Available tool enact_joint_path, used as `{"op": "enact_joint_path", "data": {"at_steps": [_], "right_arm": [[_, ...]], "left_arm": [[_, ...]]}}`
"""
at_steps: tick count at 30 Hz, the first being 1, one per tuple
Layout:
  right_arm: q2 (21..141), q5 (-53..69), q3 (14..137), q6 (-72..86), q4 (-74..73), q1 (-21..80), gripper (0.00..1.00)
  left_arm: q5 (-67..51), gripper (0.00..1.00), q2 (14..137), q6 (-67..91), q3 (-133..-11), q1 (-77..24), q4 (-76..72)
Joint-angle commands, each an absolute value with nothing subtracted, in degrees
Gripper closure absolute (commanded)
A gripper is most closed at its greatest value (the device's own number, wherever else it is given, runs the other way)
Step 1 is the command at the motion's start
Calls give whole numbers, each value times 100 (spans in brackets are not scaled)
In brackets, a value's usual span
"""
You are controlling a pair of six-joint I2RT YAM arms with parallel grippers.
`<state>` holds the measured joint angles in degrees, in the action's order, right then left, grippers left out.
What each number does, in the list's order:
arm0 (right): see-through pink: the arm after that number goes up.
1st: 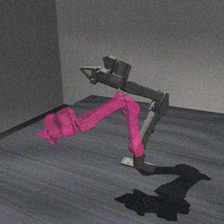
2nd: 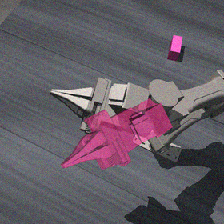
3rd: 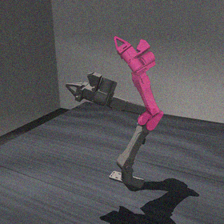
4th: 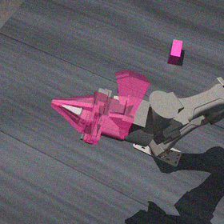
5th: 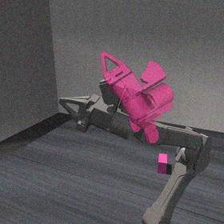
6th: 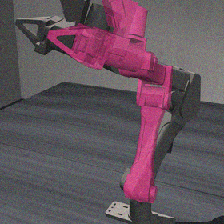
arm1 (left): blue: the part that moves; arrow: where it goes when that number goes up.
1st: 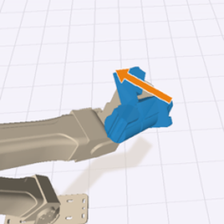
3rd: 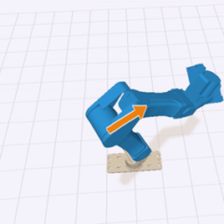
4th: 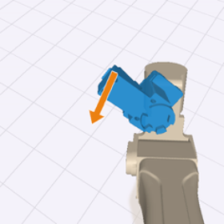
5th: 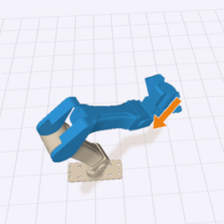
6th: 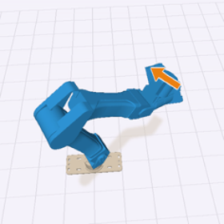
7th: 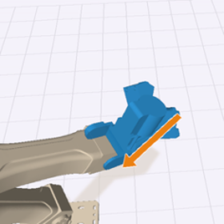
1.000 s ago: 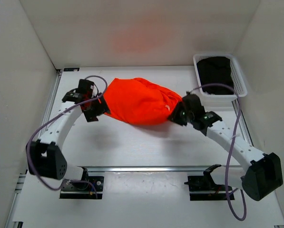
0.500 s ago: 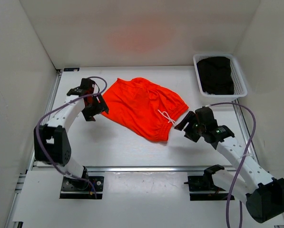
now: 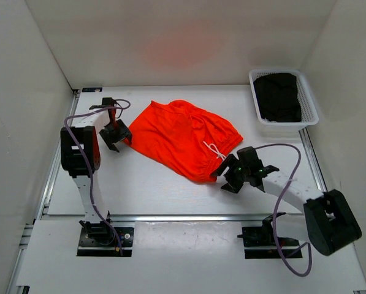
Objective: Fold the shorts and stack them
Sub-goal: Flatten the shorts out
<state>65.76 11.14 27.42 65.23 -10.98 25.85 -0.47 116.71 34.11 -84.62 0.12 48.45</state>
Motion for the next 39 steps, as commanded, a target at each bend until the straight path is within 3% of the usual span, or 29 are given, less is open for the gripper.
{"op": "enact_joint_path", "data": {"at_steps": [1,3,4,5,6,7,8,11,22,30,38,39], "right_arm": [[7178,1154,3003,6636,-325,2881,20],[7452,1072,3216,6505,-396,2936,25],[7688,994,3391,6504,-396,2996,33],[7795,854,3506,6408,-483,2997,40],[7865,766,3637,6355,-588,2997,50],[7927,712,3760,6250,-676,2945,61],[7989,712,4031,6179,-746,2892,83],[7989,712,4586,5785,-1229,2585,100],[7682,1362,7259,4167,-3329,1468,100],[6944,1362,6321,4052,-3507,1301,100],[5749,1644,4905,3955,-4461,1301,100],[5670,1644,4661,3868,-4595,1301,95]], "left_arm": [[-158,24,11793,3375,-8868,9,4755],[-220,39,11935,3323,-9043,9,4755],[-272,48,12066,3322,-9096,9,4755],[-272,73,12137,3322,-9210,9,4755],[-333,85,12199,3322,-9263,9,4755],[-473,90,12251,3322,-9316,9,4755],[-544,90,12252,3253,-9316,9,4755],[-598,90,12121,3182,-9562,9,4816],[-615,90,10557,3120,-10573,62,5335],[-536,90,9732,2883,-9512,62,5476],[-307,90,7938,2883,-6691,-123,5370],[-456,73,7641,2883,-6471,-123,5370]]}}
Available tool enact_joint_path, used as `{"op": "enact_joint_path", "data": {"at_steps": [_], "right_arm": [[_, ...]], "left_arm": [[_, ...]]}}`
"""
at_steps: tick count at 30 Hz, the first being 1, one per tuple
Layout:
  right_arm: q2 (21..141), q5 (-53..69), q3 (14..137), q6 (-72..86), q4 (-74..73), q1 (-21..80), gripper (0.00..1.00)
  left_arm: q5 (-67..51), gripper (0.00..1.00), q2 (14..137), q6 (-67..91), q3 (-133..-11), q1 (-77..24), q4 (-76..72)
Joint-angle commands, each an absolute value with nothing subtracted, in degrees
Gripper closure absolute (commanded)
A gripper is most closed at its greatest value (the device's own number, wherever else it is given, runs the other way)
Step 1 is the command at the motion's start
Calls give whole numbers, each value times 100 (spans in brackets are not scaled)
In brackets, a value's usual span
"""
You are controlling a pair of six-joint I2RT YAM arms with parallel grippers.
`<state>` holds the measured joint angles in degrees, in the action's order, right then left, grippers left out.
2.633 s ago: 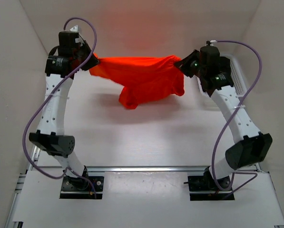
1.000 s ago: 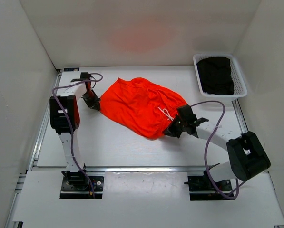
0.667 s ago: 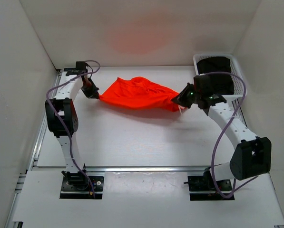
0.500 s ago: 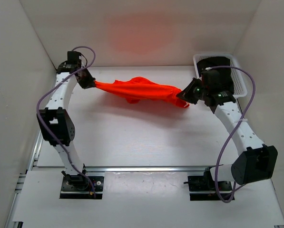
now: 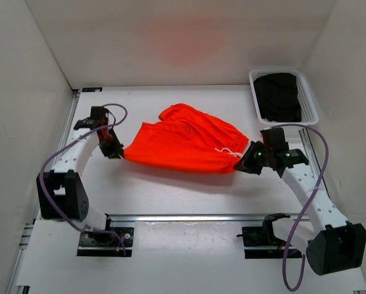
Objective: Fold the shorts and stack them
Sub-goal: Flatten the shorts out
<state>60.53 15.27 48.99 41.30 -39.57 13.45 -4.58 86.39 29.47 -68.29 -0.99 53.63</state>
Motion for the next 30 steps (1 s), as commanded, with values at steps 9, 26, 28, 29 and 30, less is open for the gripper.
{"op": "enact_joint_path", "data": {"at_steps": [9,26,28,29,30], "right_arm": [[5309,680,4473,4218,-5177,1301,49],[8084,-1371,6845,3507,-4140,1195,67],[8838,-1433,7292,3367,-4140,1195,45],[9024,-1433,7443,3314,-4140,1195,39],[9218,-1433,7575,3253,-4140,1195,36]], "left_arm": [[-641,26,7795,2944,-7133,-229,5370],[43,35,12434,2540,-12899,-1635,6485],[-34,36,13050,2409,-13575,-1635,6644],[-35,36,13217,2408,-13744,-1687,6645],[-35,36,13367,2330,-13877,-1687,6645]]}}
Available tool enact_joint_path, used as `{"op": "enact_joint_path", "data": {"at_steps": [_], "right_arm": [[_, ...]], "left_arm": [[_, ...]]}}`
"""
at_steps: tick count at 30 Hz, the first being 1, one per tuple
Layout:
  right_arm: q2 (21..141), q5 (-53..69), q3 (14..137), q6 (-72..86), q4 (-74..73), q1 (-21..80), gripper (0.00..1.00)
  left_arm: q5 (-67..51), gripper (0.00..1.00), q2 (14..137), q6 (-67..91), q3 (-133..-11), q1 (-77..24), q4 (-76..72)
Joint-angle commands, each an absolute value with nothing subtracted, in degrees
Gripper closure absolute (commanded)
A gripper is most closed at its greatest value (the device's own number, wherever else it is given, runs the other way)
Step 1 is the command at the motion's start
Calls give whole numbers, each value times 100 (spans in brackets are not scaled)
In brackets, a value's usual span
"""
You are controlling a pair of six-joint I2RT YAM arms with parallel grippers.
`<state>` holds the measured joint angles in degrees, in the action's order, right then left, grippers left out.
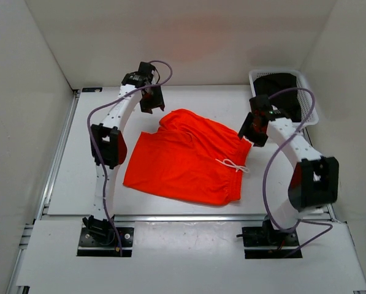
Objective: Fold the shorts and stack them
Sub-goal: Flatten the shorts out
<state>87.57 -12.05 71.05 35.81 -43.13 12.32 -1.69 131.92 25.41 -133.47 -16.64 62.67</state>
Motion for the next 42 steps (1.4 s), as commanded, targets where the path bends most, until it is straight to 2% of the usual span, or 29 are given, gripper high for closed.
{"op": "enact_joint_path", "data": {"at_steps": [1,6,10,15,18,19,20,21,22,24,28,37,40,42], "right_arm": [[9394,-1433,7863,3252,-4201,1195,35],[10466,-1748,8523,3077,-4253,1195,35],[11117,-1749,8972,2883,-4254,1195,35],[11715,-1573,9255,2699,-4149,1248,30],[11900,-1460,9395,2567,-4087,1248,35],[11900,-1459,9396,2566,-4087,1248,39],[11900,-1459,9396,2566,-4087,1248,60],[11900,-1459,9396,2566,-4087,1248,74],[11796,-1529,9396,2566,-4087,1248,84],[11646,-1600,9335,2619,-4087,1248,100],[10952,-1723,9080,2567,-3956,1414,100],[10082,-1846,8868,2364,-3955,1994,100],[10168,-1907,9052,2364,-3955,1995,100],[10500,-2100,9482,2364,-3955,1995,100]], "left_arm": [[-35,36,13603,2329,-13974,-1687,6645],[18,23,14114,2110,-14186,-1687,6302],[-105,21,14554,1820,-14519,-1880,6231],[-447,18,14994,1819,-14572,-1881,6179],[-703,26,15100,1819,-14572,-1881,6074],[-703,43,15100,1819,-14572,-1881,6073],[-764,62,15100,1819,-14572,-1881,6073],[-765,84,15100,1872,-14572,-1829,6012],[-686,90,15100,1942,-14624,-1828,6012],[-311,90,14768,2029,-14494,-1697,5951],[298,90,13827,2083,-13739,-1451,5625],[676,90,12289,1837,-13097,-1108,5572],[782,90,12208,1837,-13183,-1107,5572],[782,90,12418,1837,-13663,-1046,5572]]}}
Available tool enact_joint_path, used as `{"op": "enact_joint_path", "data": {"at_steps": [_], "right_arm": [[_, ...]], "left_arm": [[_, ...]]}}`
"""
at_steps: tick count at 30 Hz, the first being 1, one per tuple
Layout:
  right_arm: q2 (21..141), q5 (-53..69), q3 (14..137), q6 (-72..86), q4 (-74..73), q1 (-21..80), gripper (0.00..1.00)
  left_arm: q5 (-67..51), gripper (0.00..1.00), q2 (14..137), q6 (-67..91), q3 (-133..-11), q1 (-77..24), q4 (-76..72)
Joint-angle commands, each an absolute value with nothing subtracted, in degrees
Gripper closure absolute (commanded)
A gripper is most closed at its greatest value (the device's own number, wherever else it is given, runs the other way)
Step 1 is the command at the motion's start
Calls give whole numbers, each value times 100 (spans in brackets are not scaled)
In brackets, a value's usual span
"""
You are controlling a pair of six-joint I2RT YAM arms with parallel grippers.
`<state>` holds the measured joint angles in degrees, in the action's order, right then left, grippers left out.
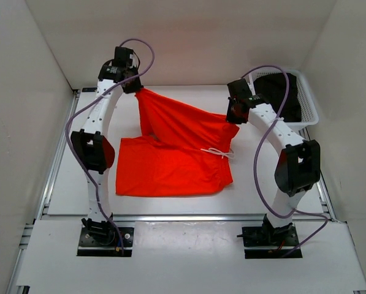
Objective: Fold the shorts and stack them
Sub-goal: Flatten the shorts out
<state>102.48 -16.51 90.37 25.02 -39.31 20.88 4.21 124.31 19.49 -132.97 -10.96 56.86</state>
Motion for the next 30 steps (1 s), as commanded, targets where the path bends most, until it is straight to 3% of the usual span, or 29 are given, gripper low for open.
{"op": "enact_joint_path", "data": {"at_steps": [1,3,4,5,6,7,8,9,10,16,19,21,22,24,25,27,29,30], "right_arm": [[10651,-2179,9675,2434,-3955,1995,100],[11228,-2407,10357,2487,-4007,1882,98],[11467,-2565,10675,2574,-4077,1829,88],[11696,-2566,10992,2627,-4139,1776,76],[12081,-2488,11282,2628,-4201,1714,57],[12207,-2418,11772,2628,-4366,1714,47],[12269,-2347,11925,2628,-4429,1714,42],[12270,-2277,11927,2567,-4430,1792,33],[12191,-2276,11927,2479,-4317,1793,29],[11462,-1961,10734,2706,-4123,1916,30],[10996,-1776,9927,2865,-3990,2030,36],[10723,-1662,9590,3005,-3902,2091,44],[10644,-1583,9432,3084,-3833,2092,55],[10477,-1398,9019,3190,-3832,2092,66],[10407,-1337,8887,3190,-3754,2092,73],[10406,-1179,8597,3261,-3692,2092,76],[10354,-1099,8482,3261,-3691,2092,76],[10354,-1099,8481,3261,-3639,2092,76]], "left_arm": [[782,90,12576,1837,-13902,-1046,5572],[843,90,13208,1898,-14672,-993,5459],[844,84,13462,1898,-14956,-941,5458],[792,63,13961,1977,-15263,-940,5458],[687,38,14096,2038,-15536,-880,5458],[564,25,14150,2213,-15539,-792,5458],[484,6,14046,2284,-15400,-791,5458],[483,0,13932,2285,-15216,-730,5354],[544,0,13818,2285,-14814,-729,5292],[747,0,13035,2171,-13714,-572,5229],[826,10,12798,2171,-13256,-519,5229],[573,51,12797,2241,-13131,-466,5282],[467,70,12797,2328,-13070,-405,5282],[221,90,12919,2478,-13017,-404,5414],[150,90,13007,2539,-12930,-404,5414],[-69,90,13139,2593,-12876,-352,5414],[-456,69,13420,2593,-12980,-352,5414],[-561,65,13508,2593,-13034,-352,5414]]}}
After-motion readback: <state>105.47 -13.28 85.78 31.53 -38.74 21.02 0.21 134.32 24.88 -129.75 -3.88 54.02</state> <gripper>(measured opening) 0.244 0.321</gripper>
